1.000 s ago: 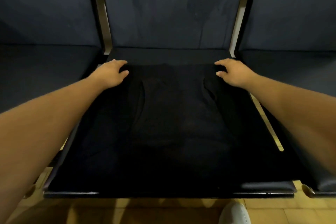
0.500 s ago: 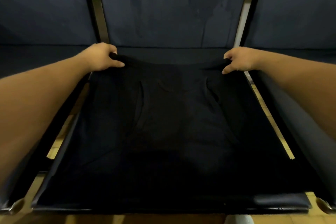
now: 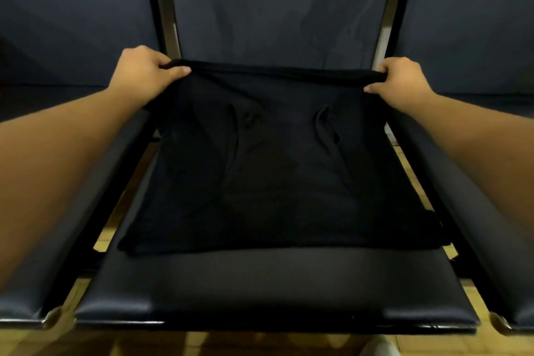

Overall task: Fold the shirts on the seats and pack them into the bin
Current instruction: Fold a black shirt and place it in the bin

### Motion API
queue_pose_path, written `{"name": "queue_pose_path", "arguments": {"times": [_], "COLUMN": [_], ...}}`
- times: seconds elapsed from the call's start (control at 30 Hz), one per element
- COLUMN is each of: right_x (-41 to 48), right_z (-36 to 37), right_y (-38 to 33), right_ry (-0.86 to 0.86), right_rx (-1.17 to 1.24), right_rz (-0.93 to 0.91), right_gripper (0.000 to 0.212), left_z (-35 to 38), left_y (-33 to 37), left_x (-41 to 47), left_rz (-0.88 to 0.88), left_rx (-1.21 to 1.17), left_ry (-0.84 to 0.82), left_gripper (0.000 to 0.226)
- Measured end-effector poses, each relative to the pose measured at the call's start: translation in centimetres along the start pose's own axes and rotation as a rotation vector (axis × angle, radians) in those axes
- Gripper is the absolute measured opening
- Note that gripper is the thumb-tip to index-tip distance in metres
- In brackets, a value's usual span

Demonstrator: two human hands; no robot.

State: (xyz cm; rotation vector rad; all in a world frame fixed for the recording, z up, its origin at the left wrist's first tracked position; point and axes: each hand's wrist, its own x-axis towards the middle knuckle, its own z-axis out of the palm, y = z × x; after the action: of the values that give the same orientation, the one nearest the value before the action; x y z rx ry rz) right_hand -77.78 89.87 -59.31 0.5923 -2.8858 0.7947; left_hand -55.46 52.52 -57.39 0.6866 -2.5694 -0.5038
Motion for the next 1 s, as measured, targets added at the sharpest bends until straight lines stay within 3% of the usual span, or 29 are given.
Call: {"name": "queue_pose_path", "arguments": {"times": [0.2, 0.33, 0.43, 0.67, 0.87, 1.0], "right_x": [-5.8, -11.4, -15.6, -23.0, -24.1, -24.1], "right_z": [-2.3, -3.6, -4.5, -3.4, -3.3, -4.4], "right_y": [0.4, 1.5, 2.7, 4.6, 4.2, 3.9], "right_ry": [0.031, 0.007, -0.054, -0.364, -0.330, -0.443], "right_rx": [0.078, 0.043, 0.016, -0.407, -0.514, -0.669], "right_rz": [-0.023, -0.067, -0.085, -0.181, -0.191, -0.176], "right_gripper": [0.024, 0.012, 0.017, 0.024, 0.019, 0.023], "left_z": [-3.7, -5.8, -6.9, -5.9, -4.8, -5.0], "left_y": [0.1, -0.4, -1.1, -4.2, -5.0, -5.3], "left_x": [-5.4, -10.4, -14.4, -21.2, -22.6, -22.2], "left_rz": [0.117, 0.183, 0.248, 0.292, 0.233, 0.210], "left_rx": [0.015, -0.045, -0.035, 0.303, 0.428, 0.489], "left_ry": [-0.108, -0.152, -0.185, -0.531, -0.557, -0.640], "left_gripper": [0.047, 0.015, 0.006, 0.029, 0.027, 0.027]}}
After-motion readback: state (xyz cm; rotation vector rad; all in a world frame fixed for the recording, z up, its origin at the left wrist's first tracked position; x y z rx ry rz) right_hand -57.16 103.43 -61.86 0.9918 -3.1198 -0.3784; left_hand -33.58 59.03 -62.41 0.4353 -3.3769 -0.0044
